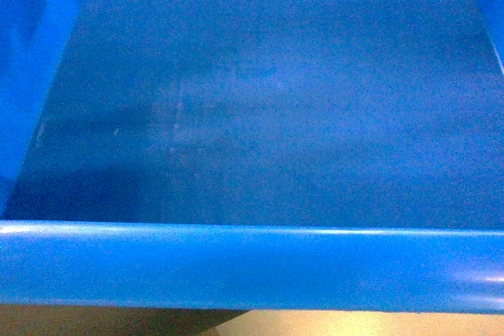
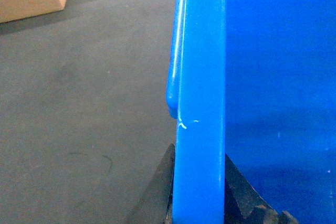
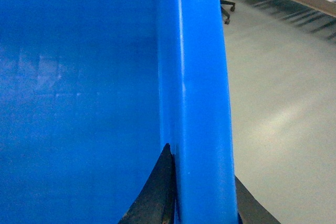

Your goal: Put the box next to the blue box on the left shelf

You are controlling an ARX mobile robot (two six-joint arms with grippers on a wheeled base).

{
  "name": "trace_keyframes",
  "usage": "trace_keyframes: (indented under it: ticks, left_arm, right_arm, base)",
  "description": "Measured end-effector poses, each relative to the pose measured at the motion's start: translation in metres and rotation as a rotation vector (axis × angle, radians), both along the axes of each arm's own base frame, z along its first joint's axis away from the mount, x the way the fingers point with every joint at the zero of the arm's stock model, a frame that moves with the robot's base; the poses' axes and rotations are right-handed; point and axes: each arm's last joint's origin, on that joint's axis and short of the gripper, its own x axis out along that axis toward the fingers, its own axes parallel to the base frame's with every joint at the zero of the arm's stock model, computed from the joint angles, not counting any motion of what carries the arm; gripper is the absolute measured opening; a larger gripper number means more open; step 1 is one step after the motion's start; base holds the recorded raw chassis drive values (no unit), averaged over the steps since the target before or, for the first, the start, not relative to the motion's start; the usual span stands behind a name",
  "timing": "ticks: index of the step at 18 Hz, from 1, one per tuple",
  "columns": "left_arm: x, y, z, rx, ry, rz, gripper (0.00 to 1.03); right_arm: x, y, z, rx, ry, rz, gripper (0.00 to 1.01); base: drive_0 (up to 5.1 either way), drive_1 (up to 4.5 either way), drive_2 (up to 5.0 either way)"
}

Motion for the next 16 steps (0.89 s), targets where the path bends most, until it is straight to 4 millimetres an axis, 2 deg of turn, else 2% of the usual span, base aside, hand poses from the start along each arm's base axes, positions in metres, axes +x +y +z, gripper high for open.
trace_keyframes:
  ticks: [16]
  left_arm:
    - [0.0001,0.0,0.0003,-0.001,-0.003,0.001,0.12]
  right_arm:
    - [0.0001,0.0,0.0,0.0,0.0,0.0,0.11]
  base:
    - [-1.6,-1.62,-1.6]
